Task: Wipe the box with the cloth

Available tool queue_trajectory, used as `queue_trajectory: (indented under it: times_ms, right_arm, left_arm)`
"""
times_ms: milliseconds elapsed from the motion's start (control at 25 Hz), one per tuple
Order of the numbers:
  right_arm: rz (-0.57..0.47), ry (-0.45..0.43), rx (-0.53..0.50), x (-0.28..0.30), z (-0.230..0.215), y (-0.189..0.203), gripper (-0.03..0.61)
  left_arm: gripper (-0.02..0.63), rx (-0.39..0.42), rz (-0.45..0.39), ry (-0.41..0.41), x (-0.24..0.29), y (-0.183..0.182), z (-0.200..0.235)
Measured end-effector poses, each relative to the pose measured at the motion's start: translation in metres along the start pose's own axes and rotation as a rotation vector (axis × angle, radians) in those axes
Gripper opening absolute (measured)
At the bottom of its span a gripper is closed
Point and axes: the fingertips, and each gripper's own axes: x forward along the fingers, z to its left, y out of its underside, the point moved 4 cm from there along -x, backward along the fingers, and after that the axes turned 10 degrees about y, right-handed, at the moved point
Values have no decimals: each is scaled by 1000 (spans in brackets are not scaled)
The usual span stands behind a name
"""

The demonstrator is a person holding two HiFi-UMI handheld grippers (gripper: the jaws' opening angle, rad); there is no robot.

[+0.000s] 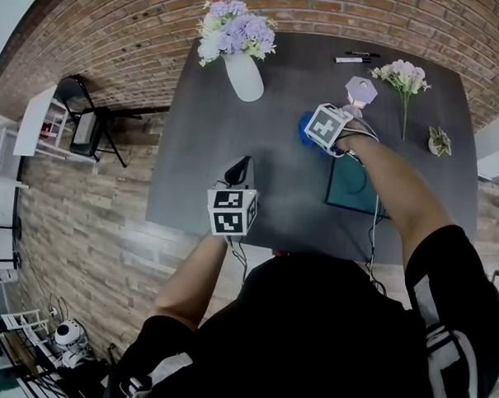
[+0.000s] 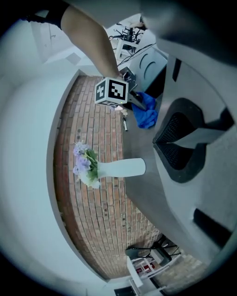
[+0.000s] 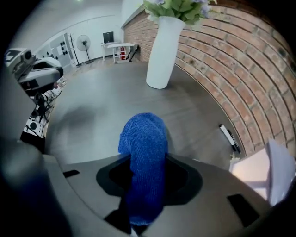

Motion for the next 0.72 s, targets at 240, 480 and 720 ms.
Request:
queue_trajectory:
  times_ms: [240,480,720]
  right_arm:
    - [36,-43,47,2,-14,31,155]
    - [45,-46,75,-5,-24,71,155]
    - [59,-35,137,-14,-45,124,155]
  left_arm:
    - [9,-23,19,-21,-1,6,0]
    - [9,-27,26,4,13,3,-27]
    - [9,-7,30,51,33,-3,-65]
